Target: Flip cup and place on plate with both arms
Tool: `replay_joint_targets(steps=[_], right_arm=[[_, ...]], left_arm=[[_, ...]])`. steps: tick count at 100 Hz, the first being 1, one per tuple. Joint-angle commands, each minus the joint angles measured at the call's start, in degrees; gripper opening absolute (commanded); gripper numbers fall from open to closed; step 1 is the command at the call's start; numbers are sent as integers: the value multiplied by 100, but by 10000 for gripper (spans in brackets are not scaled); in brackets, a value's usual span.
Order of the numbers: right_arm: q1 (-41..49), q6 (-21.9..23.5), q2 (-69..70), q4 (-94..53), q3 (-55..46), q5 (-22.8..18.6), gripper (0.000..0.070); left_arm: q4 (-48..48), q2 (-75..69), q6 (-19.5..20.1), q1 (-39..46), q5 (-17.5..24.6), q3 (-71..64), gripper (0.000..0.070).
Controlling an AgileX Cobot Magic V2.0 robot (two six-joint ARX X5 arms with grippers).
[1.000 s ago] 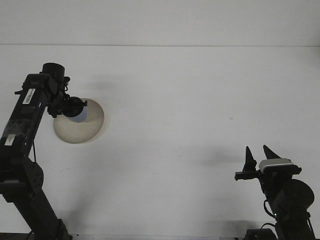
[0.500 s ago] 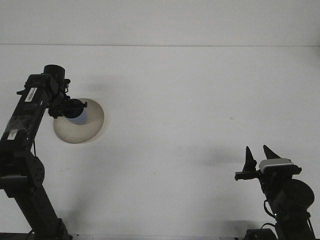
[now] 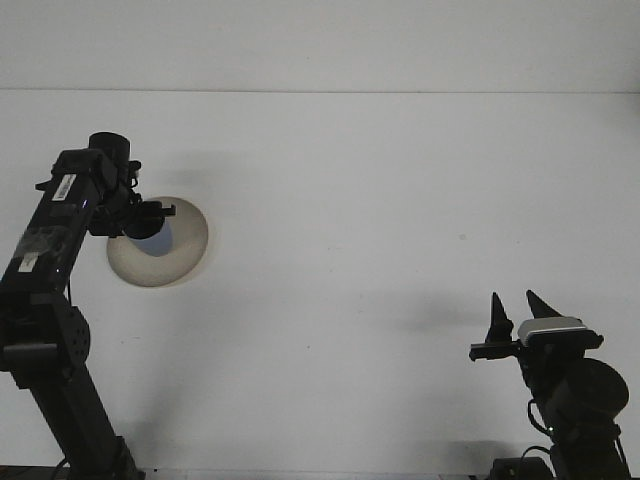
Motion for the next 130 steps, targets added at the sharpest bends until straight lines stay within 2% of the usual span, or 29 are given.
replay_joint_targets(steps=[1,38,80,93,102,130], right_arm=[[9,-44,7,72,70,13,364],[9,-44,7,70,70,15,364],[9,-48,7,68,70,20,364],[9,-48,7,68,70,20,364],[9,-48,7,68,70,20,364],[9,-59,7,68,70,33,364]], left_arm=[[-26,114,-79,39,4,120,347],[-81,-332,-109,55,4,374,347],[-254,-1687,-267,68,7,452,347],[-247,-2133,-411,-9,195,402,346],[-61,-2500,-411,-116,363,192,344],[940,-3956,-535,-669,363,-1375,342]])
